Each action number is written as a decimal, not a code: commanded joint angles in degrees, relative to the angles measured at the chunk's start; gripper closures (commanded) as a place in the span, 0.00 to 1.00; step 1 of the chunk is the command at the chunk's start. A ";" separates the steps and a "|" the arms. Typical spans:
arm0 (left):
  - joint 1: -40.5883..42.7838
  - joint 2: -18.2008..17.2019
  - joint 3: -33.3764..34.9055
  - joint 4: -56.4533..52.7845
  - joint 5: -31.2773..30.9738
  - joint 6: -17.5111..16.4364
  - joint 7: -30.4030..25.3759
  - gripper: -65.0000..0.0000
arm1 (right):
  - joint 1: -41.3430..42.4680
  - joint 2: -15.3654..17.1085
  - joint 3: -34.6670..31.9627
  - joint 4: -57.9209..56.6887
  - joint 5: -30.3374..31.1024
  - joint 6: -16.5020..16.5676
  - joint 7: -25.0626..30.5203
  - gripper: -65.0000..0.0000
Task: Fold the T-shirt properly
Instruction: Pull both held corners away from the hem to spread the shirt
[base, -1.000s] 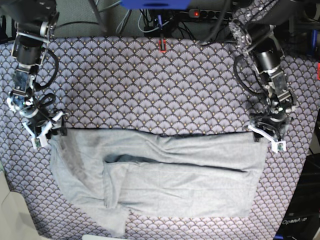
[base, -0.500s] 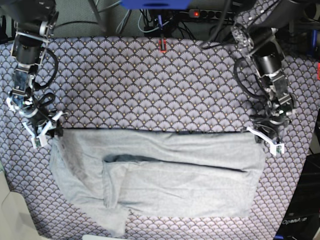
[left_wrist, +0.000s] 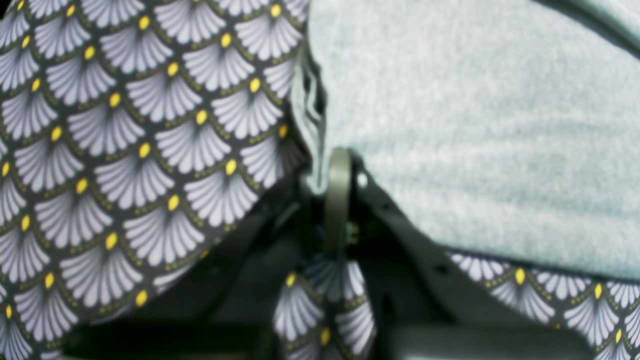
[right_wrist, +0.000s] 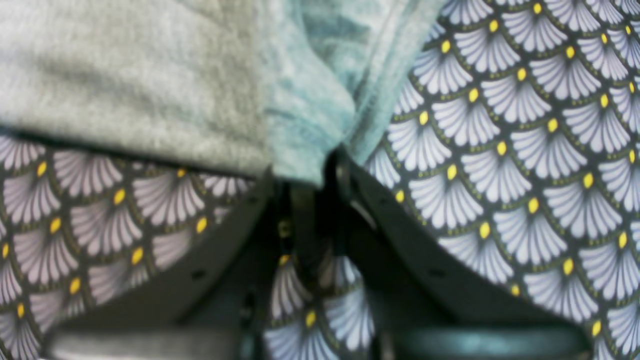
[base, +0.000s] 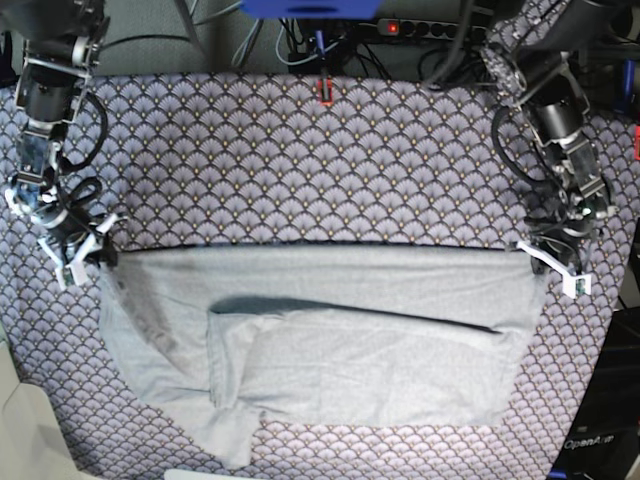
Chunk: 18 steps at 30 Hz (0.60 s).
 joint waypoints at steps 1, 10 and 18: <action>-0.53 -1.74 -0.38 2.12 0.56 1.92 -0.36 1.00 | -0.56 1.87 0.44 0.45 -1.46 -1.17 -1.66 1.00; 5.98 -0.33 -0.47 22.78 0.47 -2.83 12.22 1.00 | -10.84 2.04 0.53 11.97 -1.46 -1.17 -1.66 1.00; 12.39 -0.16 -0.55 33.41 0.47 -6.35 18.11 1.00 | -19.02 3.01 1.85 16.62 -1.46 -1.17 -1.66 1.00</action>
